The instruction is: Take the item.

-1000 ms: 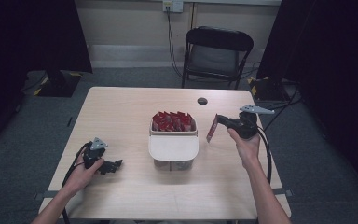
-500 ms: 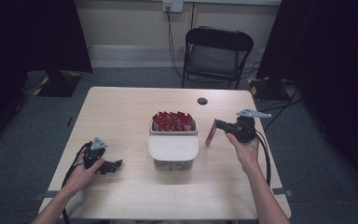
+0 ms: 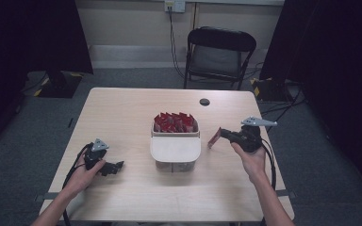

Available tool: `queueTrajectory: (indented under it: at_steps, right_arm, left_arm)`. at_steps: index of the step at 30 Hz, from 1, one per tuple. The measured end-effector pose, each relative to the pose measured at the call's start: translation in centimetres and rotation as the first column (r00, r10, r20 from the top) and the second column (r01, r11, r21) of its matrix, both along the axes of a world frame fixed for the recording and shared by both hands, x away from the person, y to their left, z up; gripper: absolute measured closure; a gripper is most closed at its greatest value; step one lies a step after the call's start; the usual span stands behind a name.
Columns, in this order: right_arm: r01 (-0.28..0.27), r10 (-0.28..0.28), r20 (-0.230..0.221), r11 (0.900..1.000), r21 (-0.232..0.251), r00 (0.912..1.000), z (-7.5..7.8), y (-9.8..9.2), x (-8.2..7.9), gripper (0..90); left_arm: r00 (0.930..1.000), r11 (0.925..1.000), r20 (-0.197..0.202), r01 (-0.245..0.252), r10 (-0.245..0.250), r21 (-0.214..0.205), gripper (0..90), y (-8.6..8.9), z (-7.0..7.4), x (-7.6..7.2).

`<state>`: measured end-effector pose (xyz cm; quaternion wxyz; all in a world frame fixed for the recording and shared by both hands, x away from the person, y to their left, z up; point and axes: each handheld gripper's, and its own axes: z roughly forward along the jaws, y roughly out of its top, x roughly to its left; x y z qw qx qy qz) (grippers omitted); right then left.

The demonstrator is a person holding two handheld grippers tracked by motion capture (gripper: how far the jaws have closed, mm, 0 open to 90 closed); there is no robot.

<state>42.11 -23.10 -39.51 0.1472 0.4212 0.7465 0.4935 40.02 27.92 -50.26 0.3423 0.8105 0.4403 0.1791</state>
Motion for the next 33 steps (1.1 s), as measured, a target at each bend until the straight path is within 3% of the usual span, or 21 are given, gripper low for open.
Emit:
queueTrajectory:
  at_steps: [16, 33]
  right_arm:
    - [0.008, -0.008, -0.021, 0.9998, -0.016, 0.9997, -0.8, -1.7, -2.4, 90.0]
    - [-0.006, 0.006, -0.048, 0.9999, -0.014, 0.9989, -1.7, -2.0, -2.8, 90.0]
  left_arm:
    - [1.0, 1.0, 0.0, 0.002, -0.002, 0.0, 0.0, 0.0, 0.0, 0.0]
    - [1.0, 1.0, 0.0, 0.002, -0.002, 0.001, 0.0, 0.0, 0.0, 0.0]
